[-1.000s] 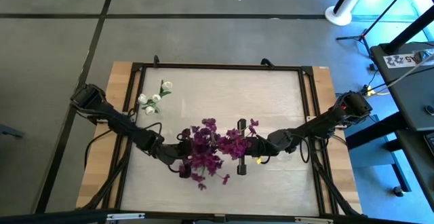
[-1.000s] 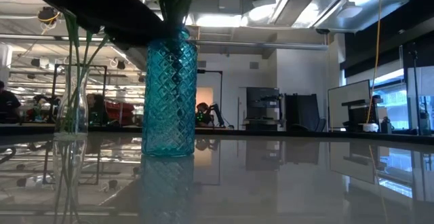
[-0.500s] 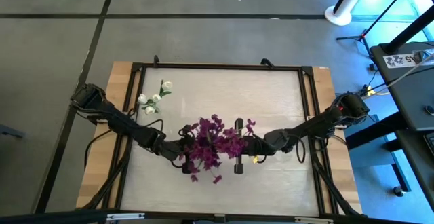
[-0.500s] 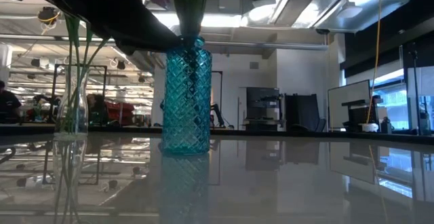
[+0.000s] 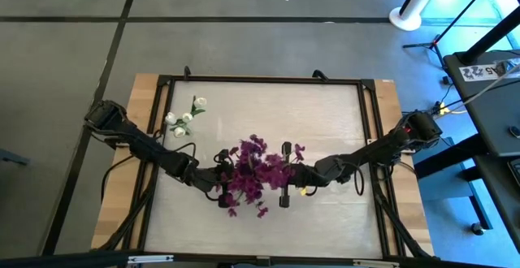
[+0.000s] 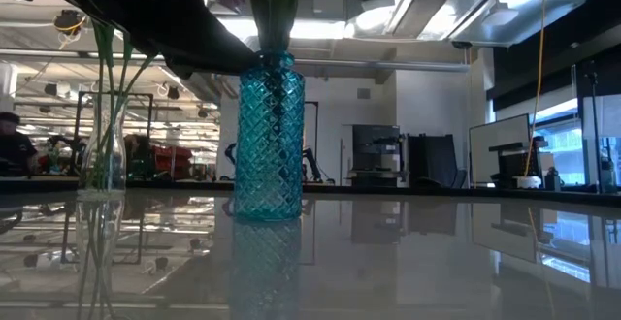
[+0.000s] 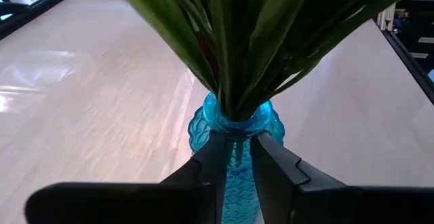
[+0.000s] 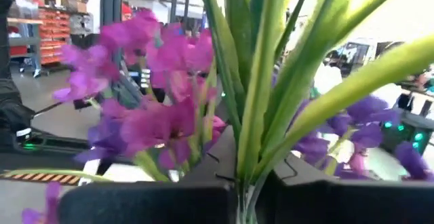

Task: Sort flowers into vase by color
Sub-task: Put the violet flower into the transparent blue vase

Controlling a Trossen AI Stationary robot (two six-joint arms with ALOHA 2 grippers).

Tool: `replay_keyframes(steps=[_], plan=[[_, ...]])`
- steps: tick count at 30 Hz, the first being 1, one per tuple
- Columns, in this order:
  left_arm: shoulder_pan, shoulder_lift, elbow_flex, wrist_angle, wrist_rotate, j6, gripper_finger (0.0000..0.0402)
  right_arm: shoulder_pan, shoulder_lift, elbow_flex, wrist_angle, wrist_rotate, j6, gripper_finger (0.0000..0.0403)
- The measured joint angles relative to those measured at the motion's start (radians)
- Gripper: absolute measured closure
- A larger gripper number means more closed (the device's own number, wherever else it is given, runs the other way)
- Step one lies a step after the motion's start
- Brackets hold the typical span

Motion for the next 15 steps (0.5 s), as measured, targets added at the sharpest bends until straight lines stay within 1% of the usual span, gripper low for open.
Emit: replay_keyframes(steps=[7,15], plan=[[-0.002,0.0,0.001,-0.001,0.005,0.0,0.0342,0.027,-0.044,-0.007,-0.014,0.035,-0.073,0.0386],[-0.002,0.0,0.001,-0.002,0.004,0.0,0.0342,0.033,-0.039,-0.006,0.021,0.041,-0.067,0.0386]])
